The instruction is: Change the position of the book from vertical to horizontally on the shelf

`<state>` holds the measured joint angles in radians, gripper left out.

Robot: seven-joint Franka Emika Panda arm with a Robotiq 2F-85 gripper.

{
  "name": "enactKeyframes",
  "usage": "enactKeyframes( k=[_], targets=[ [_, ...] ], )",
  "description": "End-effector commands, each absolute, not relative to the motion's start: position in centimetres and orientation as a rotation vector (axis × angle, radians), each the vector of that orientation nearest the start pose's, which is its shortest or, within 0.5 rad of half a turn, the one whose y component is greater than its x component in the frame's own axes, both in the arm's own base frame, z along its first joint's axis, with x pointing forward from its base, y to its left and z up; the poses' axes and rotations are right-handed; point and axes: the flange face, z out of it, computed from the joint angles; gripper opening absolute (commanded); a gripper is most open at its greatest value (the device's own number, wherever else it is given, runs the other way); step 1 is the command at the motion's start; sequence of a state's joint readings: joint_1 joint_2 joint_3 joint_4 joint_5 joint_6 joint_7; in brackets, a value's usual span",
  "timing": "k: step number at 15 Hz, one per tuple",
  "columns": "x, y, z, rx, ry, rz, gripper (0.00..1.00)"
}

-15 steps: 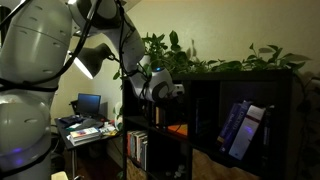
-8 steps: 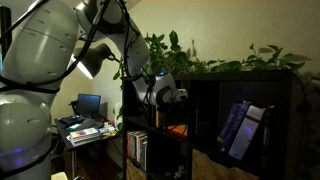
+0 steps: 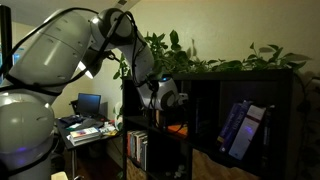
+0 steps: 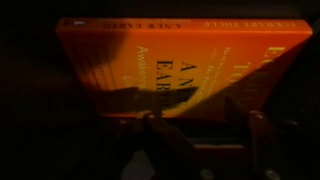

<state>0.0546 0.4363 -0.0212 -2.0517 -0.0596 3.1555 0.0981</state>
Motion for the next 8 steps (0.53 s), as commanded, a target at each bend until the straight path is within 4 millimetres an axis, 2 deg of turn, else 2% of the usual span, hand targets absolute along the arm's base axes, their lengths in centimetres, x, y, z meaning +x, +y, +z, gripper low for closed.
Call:
enactKeyframes(
  k=[1,5,8],
  targets=[
    [66.2,3.1,28.8,-2.994,-0.053,-1.050,0.35],
    [66.9,3.4,27.2,-3.024,-0.073,-1.032,0.10],
    [66.3,3.5,27.1,-3.021,-0.077,-1.016,0.03]
  ],
)
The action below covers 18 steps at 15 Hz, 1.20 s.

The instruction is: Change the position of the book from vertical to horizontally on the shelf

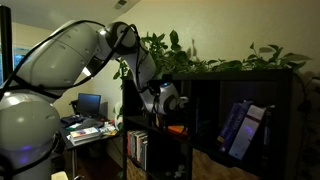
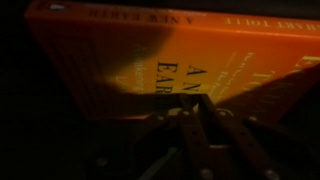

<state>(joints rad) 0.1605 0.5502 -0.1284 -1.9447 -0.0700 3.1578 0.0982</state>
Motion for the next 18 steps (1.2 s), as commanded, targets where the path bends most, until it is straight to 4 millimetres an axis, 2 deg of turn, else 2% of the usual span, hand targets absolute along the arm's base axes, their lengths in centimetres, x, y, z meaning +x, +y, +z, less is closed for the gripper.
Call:
enactKeyframes(
  k=[1,2,4,9,18],
  targets=[
    [65.8,3.4,27.1,-3.024,-0.073,-0.997,0.02],
    [65.5,3.3,27.1,-3.021,-0.078,-0.988,0.01],
    [64.3,2.9,27.0,-3.023,-0.077,-0.954,0.07],
    [61.5,2.1,26.6,-3.014,-0.038,-0.881,0.05],
    [59.5,1.4,27.4,-2.979,0.011,-0.849,0.06]
  ],
)
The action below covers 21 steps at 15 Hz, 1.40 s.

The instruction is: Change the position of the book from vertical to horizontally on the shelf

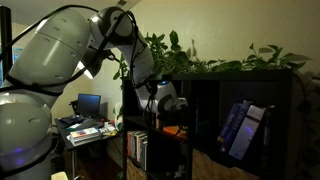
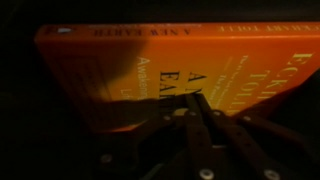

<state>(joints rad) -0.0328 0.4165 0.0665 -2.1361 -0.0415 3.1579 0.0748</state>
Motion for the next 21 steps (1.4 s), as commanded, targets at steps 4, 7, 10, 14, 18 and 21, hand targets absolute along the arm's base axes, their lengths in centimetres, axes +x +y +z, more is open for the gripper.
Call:
enactKeyframes(
  k=[4,7,10,14,18,21],
  targets=[
    [59.7,1.2,29.4,-2.983,0.003,-0.889,0.31],
    [59.6,1.1,31.4,-2.998,-0.002,-0.875,0.44],
    [58.9,1.0,33.5,-3.041,-0.047,-0.800,0.63],
    [60.9,1.0,32.1,-3.008,-0.005,-0.852,0.65],
    [61.0,1.0,31.3,-3.012,-0.005,-0.834,0.70],
    [61.0,1.0,31.3,-3.012,-0.006,-0.834,0.70]
  ],
)
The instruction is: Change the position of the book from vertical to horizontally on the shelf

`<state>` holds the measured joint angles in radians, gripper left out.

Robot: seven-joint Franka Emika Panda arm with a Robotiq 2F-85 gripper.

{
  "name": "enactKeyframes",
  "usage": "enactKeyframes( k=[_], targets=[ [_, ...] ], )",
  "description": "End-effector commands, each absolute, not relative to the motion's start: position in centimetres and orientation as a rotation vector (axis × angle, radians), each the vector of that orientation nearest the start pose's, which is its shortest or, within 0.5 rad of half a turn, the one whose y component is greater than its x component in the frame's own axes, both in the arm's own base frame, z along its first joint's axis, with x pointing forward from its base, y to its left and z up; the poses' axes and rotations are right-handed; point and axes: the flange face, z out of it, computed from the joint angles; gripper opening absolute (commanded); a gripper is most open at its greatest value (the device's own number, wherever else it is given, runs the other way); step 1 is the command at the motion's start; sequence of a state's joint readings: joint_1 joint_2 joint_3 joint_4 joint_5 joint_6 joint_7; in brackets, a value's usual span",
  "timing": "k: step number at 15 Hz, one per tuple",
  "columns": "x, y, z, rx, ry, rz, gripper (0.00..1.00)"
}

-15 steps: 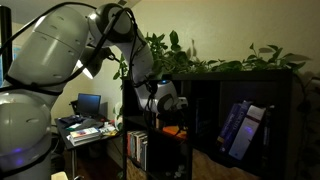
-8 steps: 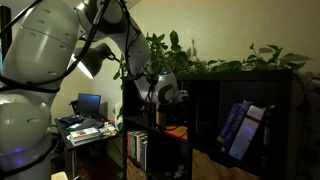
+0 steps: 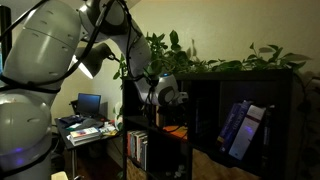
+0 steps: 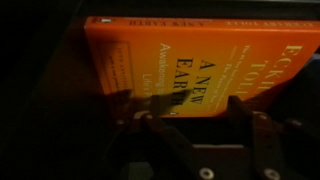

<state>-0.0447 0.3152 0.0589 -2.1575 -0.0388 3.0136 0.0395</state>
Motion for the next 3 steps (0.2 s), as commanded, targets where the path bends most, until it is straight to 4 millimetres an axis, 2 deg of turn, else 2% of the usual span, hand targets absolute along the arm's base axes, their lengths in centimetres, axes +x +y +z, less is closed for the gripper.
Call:
enactKeyframes(
  k=[1,3],
  targets=[
    [60.99,1.02,31.26,-3.012,-0.006,-0.834,0.70],
    [60.99,1.02,31.26,-3.012,-0.006,-0.834,0.70]
  ],
)
